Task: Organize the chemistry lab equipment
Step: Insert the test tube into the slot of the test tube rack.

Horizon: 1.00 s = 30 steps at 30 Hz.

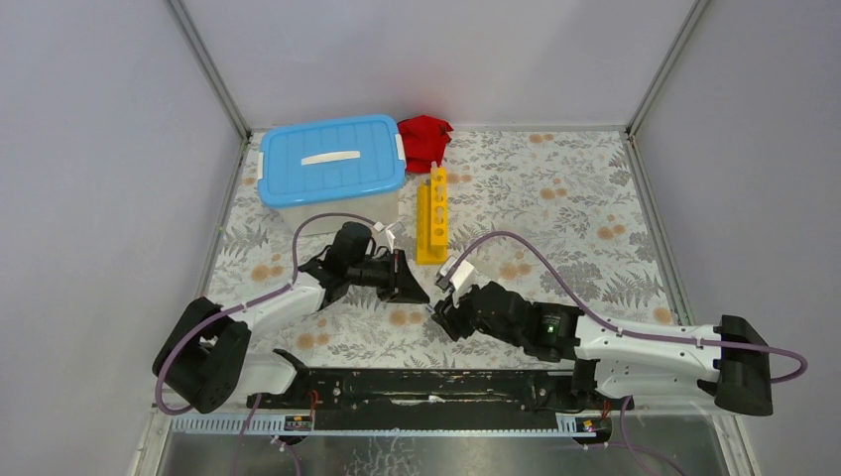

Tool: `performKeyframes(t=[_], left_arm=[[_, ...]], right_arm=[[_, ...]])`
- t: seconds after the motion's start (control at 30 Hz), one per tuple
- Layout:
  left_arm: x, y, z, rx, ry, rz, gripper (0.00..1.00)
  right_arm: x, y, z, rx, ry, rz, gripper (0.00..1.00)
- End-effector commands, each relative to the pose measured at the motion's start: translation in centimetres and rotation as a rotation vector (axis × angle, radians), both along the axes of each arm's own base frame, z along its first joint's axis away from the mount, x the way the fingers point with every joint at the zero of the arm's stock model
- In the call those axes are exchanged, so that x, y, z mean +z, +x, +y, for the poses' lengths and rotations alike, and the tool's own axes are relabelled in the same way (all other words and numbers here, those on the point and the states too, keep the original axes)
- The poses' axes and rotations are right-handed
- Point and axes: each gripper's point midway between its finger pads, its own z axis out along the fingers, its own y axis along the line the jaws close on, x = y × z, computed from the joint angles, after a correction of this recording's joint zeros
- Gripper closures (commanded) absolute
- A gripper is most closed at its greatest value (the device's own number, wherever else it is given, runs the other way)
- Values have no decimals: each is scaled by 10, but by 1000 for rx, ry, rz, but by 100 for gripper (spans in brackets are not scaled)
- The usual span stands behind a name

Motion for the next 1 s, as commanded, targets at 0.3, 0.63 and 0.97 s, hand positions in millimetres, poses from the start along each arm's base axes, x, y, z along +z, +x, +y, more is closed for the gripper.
performKeyframes(t=[0.3, 0.63, 0.97], left_arm=[[29, 30, 16, 105, 122, -194, 89], [59, 45, 21, 160, 147, -295, 92], [101, 67, 8, 208, 198, -445, 93]], right_arm=[[43, 51, -66, -493, 60, -116, 48], [50, 109, -99, -775, 24, -75, 55], [40, 198, -139, -997, 0, 58, 56]])
